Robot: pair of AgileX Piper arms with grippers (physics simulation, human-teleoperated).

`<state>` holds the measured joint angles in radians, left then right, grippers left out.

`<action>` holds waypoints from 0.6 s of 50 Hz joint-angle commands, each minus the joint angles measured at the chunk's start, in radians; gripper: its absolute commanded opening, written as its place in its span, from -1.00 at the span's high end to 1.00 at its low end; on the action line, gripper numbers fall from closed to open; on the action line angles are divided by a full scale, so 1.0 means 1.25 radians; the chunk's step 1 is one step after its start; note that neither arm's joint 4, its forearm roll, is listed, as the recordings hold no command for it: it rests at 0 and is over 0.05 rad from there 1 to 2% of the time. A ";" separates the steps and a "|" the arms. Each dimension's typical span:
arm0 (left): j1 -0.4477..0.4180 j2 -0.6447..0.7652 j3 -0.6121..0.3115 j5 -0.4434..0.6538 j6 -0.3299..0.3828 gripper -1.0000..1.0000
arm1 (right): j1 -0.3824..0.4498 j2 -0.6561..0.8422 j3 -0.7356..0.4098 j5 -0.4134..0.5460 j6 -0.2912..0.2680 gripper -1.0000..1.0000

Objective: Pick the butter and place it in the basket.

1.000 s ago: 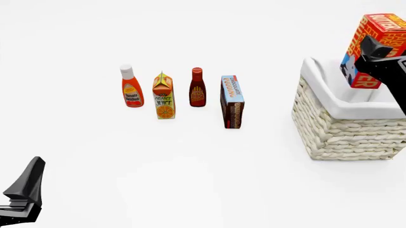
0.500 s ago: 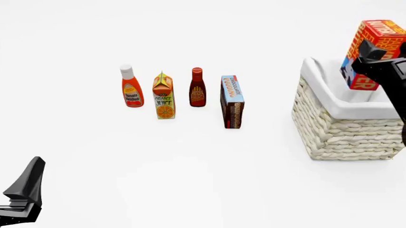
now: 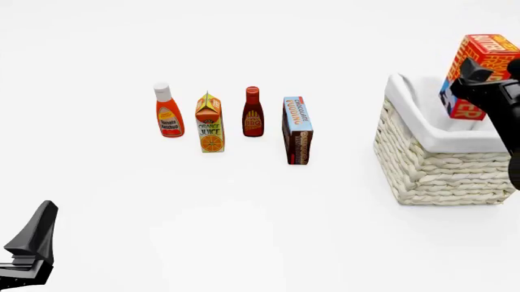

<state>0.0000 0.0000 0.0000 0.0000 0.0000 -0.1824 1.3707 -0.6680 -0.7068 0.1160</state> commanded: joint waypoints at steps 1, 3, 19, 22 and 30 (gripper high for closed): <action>0.000 0.000 0.000 0.000 0.000 -1.00 | -0.010 0.026 -0.018 -0.022 0.016 1.00; 0.000 0.000 0.000 0.000 0.000 -1.00 | -0.012 0.034 -0.020 -0.026 0.016 1.00; 0.000 0.000 0.000 0.000 0.000 -1.00 | -0.022 0.058 -0.037 -0.031 0.018 1.00; 0.000 0.000 0.000 0.000 0.000 -1.00 | -0.023 0.062 -0.040 -0.033 0.017 1.00; 0.000 0.000 0.000 0.000 0.000 -1.00 | -0.024 0.073 -0.047 -0.036 0.016 1.00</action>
<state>0.0000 0.0000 0.0000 0.0000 0.0000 -0.2088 1.4560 -0.7017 -0.7409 0.1169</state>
